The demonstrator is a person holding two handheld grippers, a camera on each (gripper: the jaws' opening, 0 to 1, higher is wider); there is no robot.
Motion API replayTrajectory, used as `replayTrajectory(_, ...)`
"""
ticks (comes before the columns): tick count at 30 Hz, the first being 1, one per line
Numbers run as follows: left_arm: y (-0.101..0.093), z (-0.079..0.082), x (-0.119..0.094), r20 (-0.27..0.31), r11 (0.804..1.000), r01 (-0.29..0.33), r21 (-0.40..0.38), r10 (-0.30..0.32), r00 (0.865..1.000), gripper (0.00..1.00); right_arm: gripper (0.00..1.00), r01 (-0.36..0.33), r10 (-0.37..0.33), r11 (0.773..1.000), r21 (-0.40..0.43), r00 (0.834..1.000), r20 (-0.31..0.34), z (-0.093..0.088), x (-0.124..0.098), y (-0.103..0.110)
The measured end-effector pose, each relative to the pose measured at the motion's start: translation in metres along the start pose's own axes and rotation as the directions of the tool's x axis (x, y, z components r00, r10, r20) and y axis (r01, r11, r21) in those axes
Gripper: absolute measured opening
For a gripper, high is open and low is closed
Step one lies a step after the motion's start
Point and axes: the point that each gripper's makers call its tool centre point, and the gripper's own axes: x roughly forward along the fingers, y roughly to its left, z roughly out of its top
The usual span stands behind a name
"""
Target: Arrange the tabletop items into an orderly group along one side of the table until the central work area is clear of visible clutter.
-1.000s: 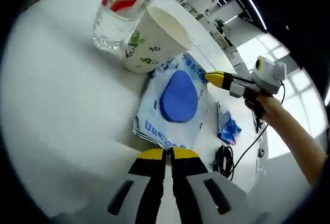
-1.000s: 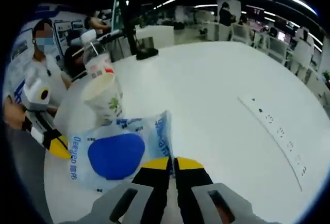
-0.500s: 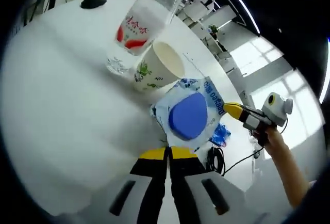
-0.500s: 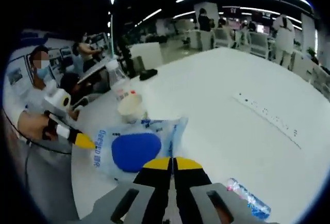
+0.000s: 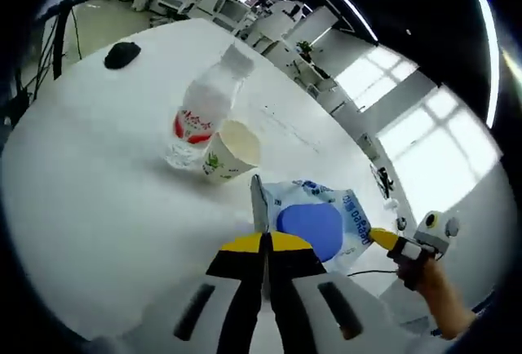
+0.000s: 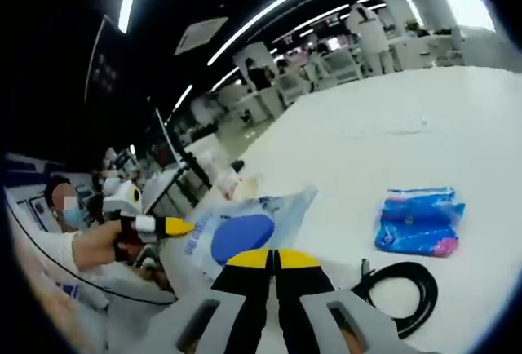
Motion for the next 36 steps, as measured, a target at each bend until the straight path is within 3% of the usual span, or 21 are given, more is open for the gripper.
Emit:
replayTrajectory(3,-0.011,0.001,0.004,-0.026,0.996,0.03,0.085,-0.028,0.999,0.0,0.0,0.025,-0.029,0.998,0.052,0.997,0.067,0.001,-0.014,0.002)
replayTrajectory(9,-0.024,0.001,0.008,-0.039,0.993,0.068,0.096,-0.065,0.997,0.0,0.0,0.072,-0.084,0.993,0.089,0.987,0.138,0.007,-0.035,-0.009)
replayTrajectory(13,-0.034,0.001,0.012,-0.055,0.986,0.086,0.142,-0.079,0.995,0.0,0.0,0.084,-0.104,0.989,0.121,0.979,0.174,0.013,-0.047,-0.004)
replayTrajectory(18,-0.042,0.004,0.022,-0.061,0.979,0.08,0.189,-0.07,0.996,0.0,0.0,0.118,-0.139,0.986,0.121,0.974,0.178,0.012,-0.044,-0.012)
replayTrajectory(27,-0.043,0.01,0.04,-0.065,0.98,0.051,0.192,-0.039,0.997,0.0,0.0,0.163,-0.183,0.978,0.127,0.968,0.169,0.015,-0.034,-0.025)
replayTrajectory(31,-0.038,0.008,0.057,-0.083,0.98,0.002,0.2,0.015,0.996,0.0,0.0,0.198,-0.216,0.973,0.122,0.964,0.156,0.019,-0.02,-0.047)
replayTrajectory(36,-0.032,0.011,0.074,-0.074,0.973,-0.067,0.221,0.086,0.994,0.0,0.0,0.22,-0.234,0.97,0.104,0.961,0.15,0.025,-0.002,-0.055)
